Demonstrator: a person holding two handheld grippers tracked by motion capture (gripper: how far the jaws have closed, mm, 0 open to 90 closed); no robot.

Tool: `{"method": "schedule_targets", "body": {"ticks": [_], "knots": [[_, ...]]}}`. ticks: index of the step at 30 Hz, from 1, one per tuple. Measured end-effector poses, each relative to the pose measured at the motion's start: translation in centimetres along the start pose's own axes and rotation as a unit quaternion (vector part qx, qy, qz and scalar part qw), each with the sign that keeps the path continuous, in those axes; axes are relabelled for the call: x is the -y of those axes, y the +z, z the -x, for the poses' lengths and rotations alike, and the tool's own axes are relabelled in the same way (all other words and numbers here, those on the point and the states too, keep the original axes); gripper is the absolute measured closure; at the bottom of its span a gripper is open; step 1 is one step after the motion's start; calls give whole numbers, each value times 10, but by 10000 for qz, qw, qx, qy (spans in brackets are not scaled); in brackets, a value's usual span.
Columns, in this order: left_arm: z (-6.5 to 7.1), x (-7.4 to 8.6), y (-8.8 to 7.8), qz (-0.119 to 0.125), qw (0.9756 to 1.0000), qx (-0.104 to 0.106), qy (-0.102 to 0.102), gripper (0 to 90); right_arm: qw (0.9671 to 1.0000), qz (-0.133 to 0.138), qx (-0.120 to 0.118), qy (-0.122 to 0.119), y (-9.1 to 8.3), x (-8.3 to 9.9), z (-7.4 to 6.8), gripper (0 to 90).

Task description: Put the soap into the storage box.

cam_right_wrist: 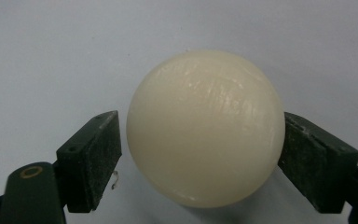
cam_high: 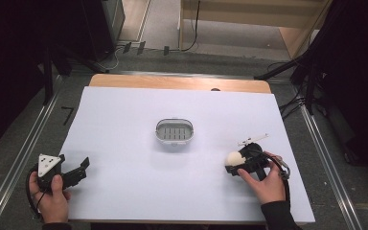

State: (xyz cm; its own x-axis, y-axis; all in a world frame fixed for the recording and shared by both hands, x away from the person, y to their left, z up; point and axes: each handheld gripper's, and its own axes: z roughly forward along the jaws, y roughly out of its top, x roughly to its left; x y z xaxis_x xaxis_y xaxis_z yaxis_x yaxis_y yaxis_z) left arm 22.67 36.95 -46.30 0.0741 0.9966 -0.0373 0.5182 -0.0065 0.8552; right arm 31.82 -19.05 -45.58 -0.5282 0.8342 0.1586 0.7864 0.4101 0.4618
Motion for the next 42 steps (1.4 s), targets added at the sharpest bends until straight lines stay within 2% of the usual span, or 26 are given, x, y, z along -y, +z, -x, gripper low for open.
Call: {"method": "schedule_targets", "body": {"ticks": [12, 20, 22, 28, 38, 42], "knots": [[0, 0, 0, -1, 10000, 6, -11, 139, 9998, 6, 193, 46, 7, -3, -3, 222], [0, 0, 0, 0, 10000, 6, -12, 139, 9997, 54, 225, 27, 7, -2, -4, 238], [0, 0, 0, 0, 10000, 5, -14, 139, 9997, 30, 209, 142, 6, -2, -5, 241], [0, 0, 0, -1, 10000, 8, -12, 140, 9995, 57, 176, 249, 5, -4, -5, 244], [0, 0, 0, -4, 10000, 4, -7, 139, 9995, 240, 152, 166, -6, -7, -7, 246], [0, 0, 0, -3, 10000, 4, -6, 139, 9994, 231, 187, 175, -8, -9, -9, 246]]}}
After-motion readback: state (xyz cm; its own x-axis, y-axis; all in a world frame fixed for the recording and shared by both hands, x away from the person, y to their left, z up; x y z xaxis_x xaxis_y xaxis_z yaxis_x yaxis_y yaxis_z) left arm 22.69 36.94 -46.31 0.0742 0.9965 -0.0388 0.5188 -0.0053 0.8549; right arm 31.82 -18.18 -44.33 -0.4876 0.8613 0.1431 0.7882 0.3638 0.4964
